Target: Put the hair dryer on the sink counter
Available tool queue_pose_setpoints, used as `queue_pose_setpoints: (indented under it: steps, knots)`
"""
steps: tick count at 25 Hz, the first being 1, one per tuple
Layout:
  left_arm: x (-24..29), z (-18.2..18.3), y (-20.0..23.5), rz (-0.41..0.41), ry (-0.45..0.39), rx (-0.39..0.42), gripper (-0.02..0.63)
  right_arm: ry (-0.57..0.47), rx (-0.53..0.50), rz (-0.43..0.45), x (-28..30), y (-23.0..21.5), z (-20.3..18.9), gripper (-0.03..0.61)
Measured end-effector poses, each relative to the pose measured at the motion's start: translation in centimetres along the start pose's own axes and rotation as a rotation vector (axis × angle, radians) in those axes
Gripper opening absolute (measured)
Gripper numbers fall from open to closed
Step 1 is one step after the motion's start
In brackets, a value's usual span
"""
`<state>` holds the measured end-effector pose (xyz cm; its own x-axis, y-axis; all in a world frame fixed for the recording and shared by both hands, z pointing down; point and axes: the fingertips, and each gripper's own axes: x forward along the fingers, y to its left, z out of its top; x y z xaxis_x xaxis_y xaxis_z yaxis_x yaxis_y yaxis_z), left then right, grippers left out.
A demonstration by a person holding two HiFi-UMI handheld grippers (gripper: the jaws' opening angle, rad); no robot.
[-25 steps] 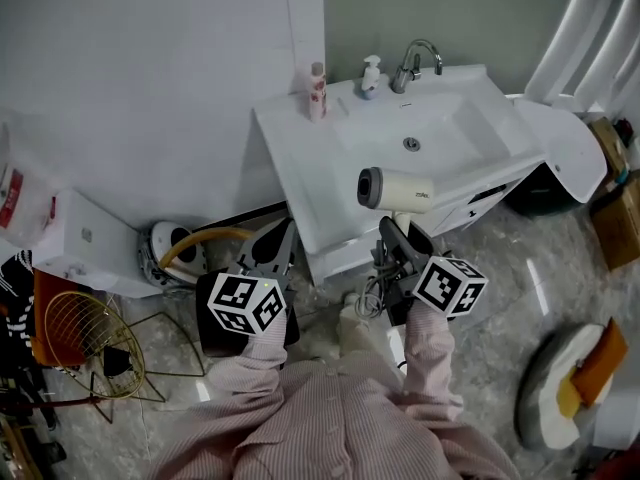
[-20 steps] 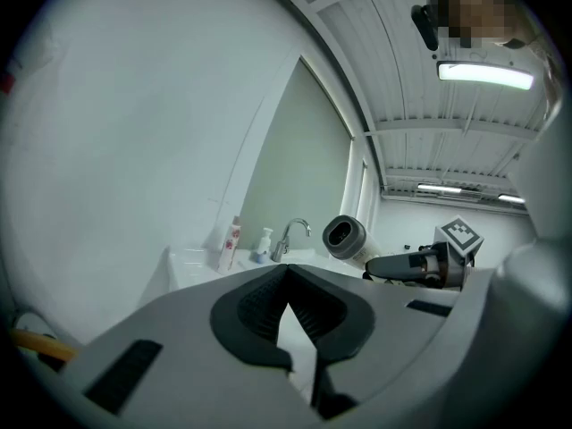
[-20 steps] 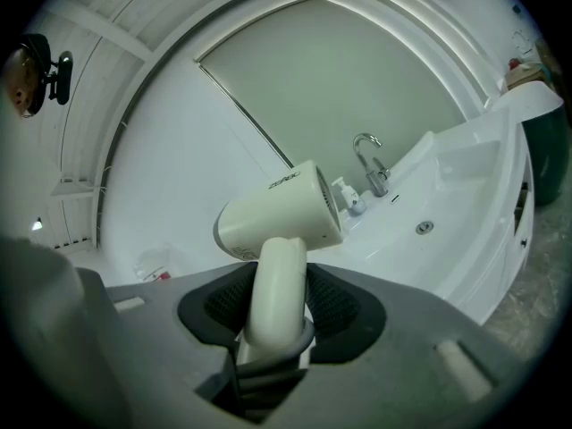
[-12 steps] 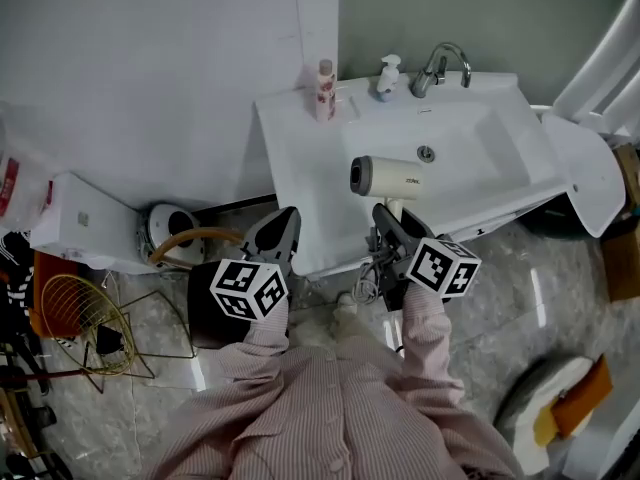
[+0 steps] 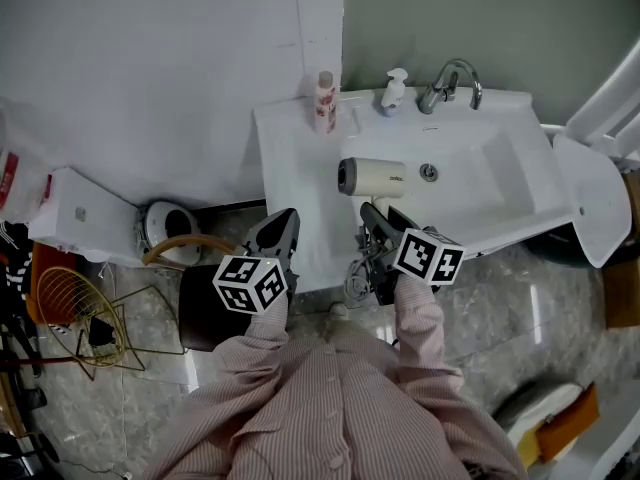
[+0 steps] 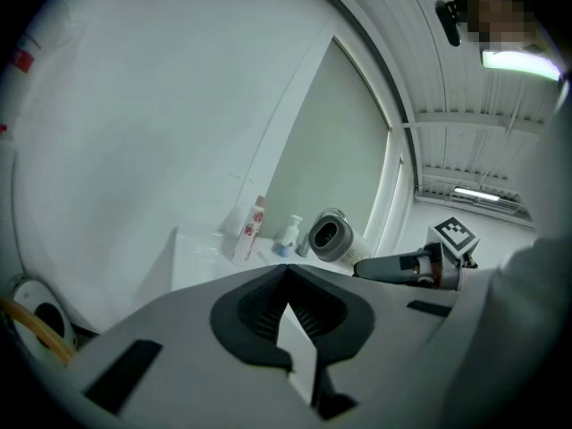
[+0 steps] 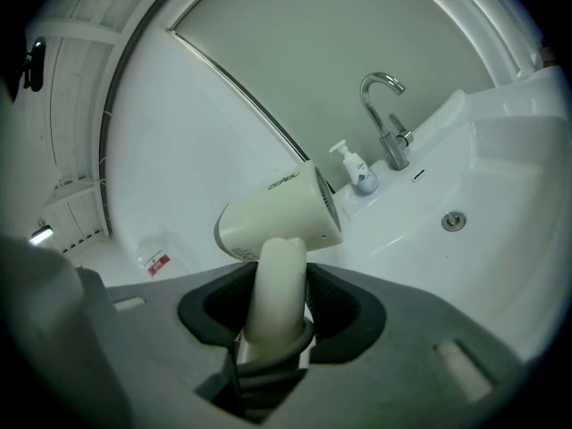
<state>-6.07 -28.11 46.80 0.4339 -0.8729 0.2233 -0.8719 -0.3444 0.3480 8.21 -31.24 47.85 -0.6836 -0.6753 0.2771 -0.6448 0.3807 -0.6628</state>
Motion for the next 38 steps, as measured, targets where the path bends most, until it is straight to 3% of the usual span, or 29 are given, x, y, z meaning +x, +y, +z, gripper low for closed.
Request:
queue_pose_setpoints:
  steps: [9,25,38]
  knots:
    - [2.9,-1.3,1.6,0.042,0.042,-0.049,-0.003,0.114,0.023,-0.024,4.6,-3.1,-0.8,0.17]
    - [6.7,-4.3,4.9,0.042,0.188,-0.117,-0.003,0.288,0.001,-0.099,11.7,-6.2,-4.2,0.17]
    - [8.1,-5.9,6.0,0.032,0.259,-0.14,-0.003,0.364,-0.097,-0.141,13.8,-6.7,-5.5,0.17]
